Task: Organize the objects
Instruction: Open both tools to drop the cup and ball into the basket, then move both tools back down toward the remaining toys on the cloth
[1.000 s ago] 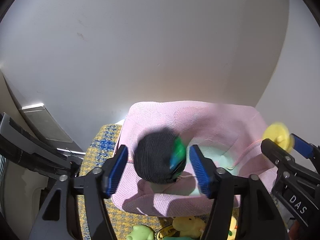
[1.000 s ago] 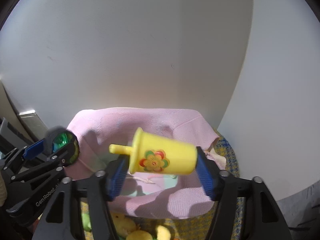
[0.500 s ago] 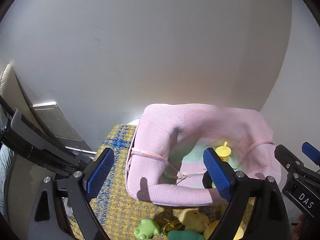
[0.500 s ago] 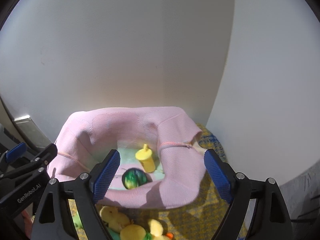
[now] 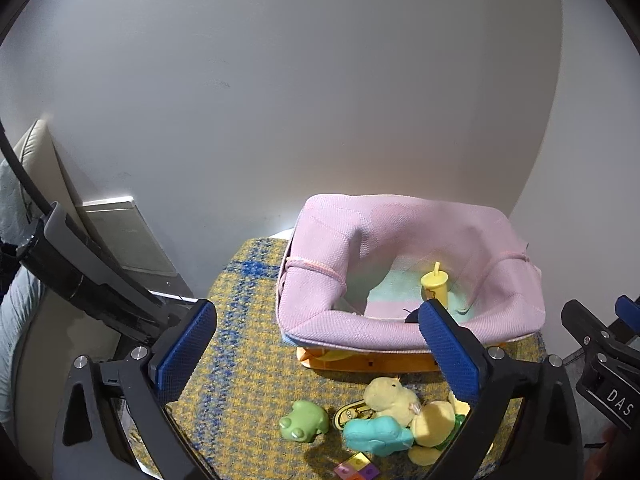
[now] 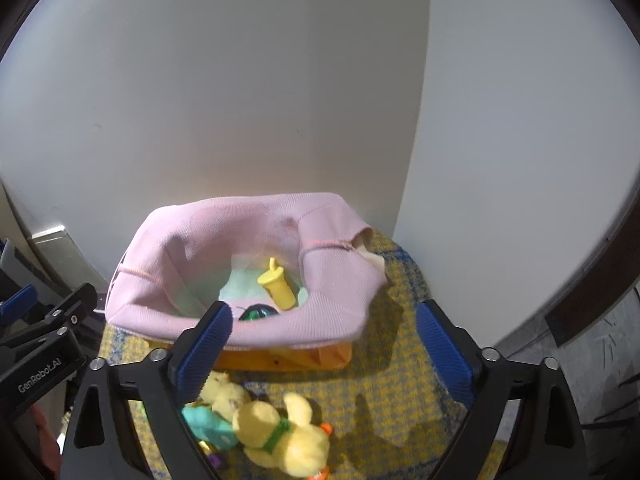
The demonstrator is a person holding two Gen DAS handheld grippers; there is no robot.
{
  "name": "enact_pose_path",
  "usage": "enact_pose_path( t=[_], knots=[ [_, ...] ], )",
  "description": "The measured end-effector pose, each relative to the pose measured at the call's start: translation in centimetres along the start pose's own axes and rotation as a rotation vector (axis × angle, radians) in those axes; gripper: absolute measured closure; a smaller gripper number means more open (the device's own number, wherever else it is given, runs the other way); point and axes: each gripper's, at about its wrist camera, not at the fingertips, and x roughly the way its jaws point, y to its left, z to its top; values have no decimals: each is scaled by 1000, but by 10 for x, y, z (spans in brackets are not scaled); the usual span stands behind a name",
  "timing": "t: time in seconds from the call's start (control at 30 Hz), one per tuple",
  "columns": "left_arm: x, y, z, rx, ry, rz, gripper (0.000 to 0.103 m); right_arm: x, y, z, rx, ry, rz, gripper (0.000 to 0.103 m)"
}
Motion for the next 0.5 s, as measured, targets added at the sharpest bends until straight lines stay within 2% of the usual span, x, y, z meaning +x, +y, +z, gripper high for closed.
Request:
enact_pose_path(
  t=[0.13, 0.5],
  knots=[
    [-7, 4, -15, 0, 8, 2, 0, -9, -4, -13, 10, 4, -4, 2],
    [-6, 21, -57, -20, 38, 4, 0, -18, -10, -57, 32, 18, 18, 2]
  ],
)
